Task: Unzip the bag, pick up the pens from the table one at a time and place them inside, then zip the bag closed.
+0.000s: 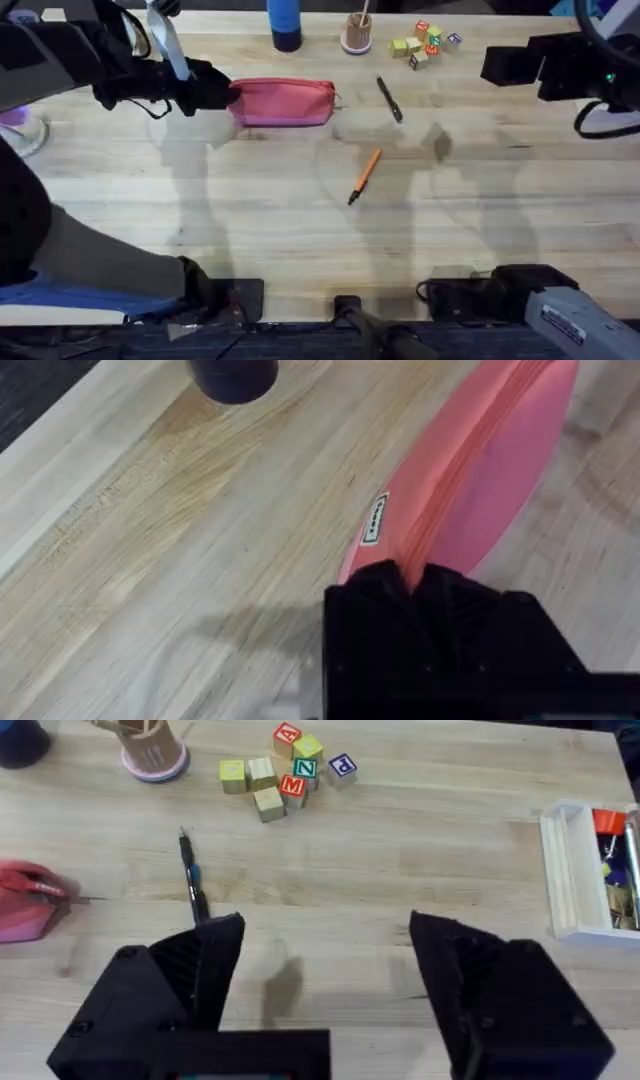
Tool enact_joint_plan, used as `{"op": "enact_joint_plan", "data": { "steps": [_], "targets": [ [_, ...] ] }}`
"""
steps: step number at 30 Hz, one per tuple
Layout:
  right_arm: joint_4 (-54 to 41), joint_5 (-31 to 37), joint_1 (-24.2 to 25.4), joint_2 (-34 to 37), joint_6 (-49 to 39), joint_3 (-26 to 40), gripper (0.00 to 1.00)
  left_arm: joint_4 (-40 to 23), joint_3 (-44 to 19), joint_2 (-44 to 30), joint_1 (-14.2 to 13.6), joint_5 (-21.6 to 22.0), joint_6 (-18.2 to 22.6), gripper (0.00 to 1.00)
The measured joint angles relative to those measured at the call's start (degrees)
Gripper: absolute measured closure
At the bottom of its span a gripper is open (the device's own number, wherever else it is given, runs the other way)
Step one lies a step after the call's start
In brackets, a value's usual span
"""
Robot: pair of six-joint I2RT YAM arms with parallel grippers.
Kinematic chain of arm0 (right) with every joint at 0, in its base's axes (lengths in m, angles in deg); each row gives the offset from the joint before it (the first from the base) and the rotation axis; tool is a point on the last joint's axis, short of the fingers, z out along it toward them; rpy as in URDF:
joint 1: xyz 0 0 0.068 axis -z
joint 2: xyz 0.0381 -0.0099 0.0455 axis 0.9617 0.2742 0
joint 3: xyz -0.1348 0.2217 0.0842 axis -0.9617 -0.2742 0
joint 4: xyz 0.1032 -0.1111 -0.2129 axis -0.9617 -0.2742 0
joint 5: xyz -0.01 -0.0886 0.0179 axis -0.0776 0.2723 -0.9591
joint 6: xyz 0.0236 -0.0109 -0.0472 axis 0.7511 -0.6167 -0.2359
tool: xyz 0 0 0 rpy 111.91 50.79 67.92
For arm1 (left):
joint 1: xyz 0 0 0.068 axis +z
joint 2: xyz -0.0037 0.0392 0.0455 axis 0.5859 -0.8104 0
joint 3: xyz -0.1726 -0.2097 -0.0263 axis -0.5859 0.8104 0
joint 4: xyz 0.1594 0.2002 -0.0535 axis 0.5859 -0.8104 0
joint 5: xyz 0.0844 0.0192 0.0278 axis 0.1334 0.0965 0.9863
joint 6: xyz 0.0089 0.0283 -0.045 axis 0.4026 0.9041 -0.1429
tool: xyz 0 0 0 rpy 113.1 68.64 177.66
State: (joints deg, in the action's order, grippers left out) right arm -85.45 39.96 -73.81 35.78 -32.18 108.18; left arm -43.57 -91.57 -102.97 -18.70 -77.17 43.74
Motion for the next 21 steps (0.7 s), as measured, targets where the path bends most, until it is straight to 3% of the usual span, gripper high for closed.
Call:
{"op": "enact_joint_plan", "data": {
  "steps": [9,21],
  "targets": [
    [0.0,0.0,-2.2,0.0,0.0,0.0,0.004,0.0,0.0,0.0,0.0,0.0,0.0,0.957],
    [0.0,-0.2,-10.9,0.0,0.0,0.0,0.004,0.0,0.0,0.0,0.0,0.0,0.0,0.957]
  ]
}}
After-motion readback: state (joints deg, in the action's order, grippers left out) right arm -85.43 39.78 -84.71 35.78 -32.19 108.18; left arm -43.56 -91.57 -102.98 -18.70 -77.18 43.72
